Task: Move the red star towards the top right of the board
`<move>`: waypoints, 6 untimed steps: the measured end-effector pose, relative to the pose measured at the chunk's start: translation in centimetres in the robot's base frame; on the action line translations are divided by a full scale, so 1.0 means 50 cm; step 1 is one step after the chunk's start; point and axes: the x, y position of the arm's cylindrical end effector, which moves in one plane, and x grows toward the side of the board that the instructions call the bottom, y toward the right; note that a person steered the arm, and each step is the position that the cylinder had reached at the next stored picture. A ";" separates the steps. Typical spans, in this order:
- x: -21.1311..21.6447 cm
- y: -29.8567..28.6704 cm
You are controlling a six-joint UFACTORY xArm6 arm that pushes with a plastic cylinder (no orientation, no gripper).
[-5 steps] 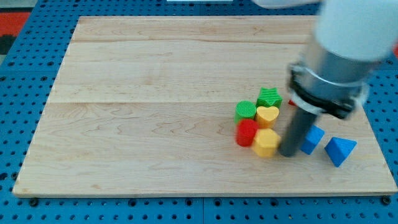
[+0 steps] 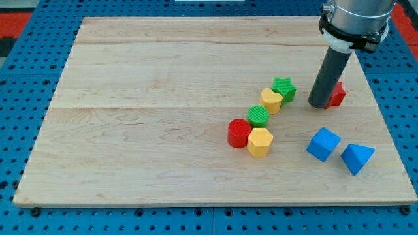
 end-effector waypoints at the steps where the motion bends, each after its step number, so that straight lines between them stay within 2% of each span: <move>1: 0.037 0.027; 2: 0.037 0.107; 4: -0.283 -0.035; 6: -0.144 -0.024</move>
